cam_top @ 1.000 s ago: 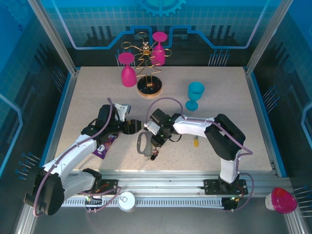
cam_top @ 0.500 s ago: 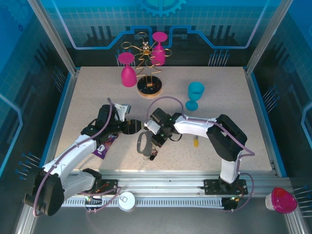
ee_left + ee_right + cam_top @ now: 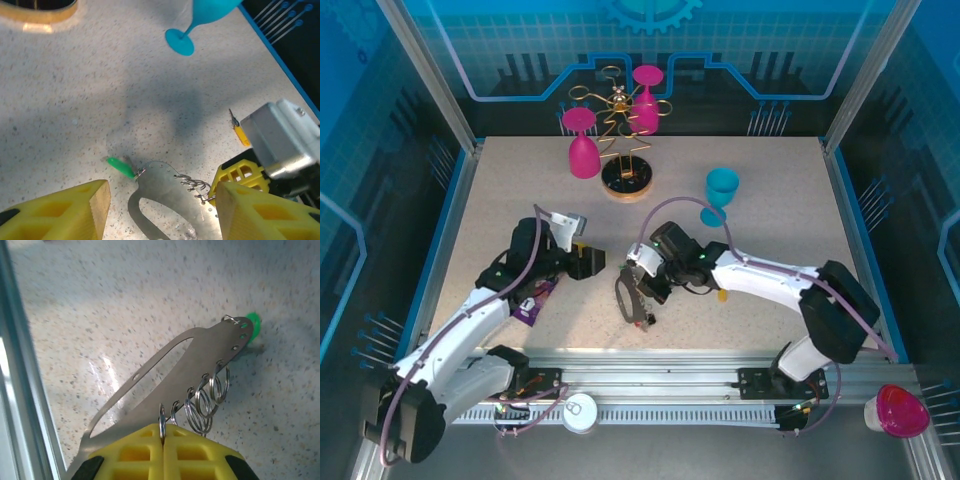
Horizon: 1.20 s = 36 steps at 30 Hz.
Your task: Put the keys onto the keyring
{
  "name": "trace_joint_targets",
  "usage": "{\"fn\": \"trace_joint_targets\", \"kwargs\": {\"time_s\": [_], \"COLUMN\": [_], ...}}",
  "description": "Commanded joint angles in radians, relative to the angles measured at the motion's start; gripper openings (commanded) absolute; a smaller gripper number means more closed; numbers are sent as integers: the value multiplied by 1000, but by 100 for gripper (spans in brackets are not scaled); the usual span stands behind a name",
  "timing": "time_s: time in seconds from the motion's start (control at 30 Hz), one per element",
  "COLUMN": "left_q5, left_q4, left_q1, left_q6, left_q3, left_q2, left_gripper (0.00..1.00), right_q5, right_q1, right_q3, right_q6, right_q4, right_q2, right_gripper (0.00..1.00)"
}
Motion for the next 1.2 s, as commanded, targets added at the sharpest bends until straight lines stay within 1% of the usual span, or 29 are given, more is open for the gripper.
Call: {"fn": "trace_joint_targets", "kwargs": {"time_s": [0.0, 0.13, 0.2, 0.27, 0.37, 0.47, 0.67, 0.87, 1.17], "left_q5": [108, 242, 310, 368, 433, 432, 384, 338, 305], "left_q4": [-19, -58, -78, -76, -3, 79, 156, 144, 134], "left_q1": [-5, -5, -7, -12, -39, -81, -107, -121, -135], "left_q6": [166, 353, 441, 503, 553, 570, 571, 597, 607], "left_q3": [8, 17, 16, 5, -38, -78, -93, -84, -60], "left_q2": [-52, -74, -72, -74, -82, -81, -53, -20, 23], "left_gripper": [56, 50, 45, 40, 36, 37, 35, 35, 34], "right_q5": [-111, -185, -225, -250, -266, -261, -251, -246, -249], "right_q1": [-25, -39, -47, -52, -55, -53, -41, -27, -6], "right_q3": [-49, -97, -122, -145, -150, -135, -103, -84, -72], "right_q6": [-63, -95, -104, -106, -101, -89, -76, -71, -68], "right_q4": [164, 222, 258, 294, 316, 308, 277, 269, 276], "right_q2": [-89, -153, -188, -217, -240, -238, -219, -203, -188], "right_gripper": [0, 0, 0, 0, 0, 0, 0, 0, 0]}}
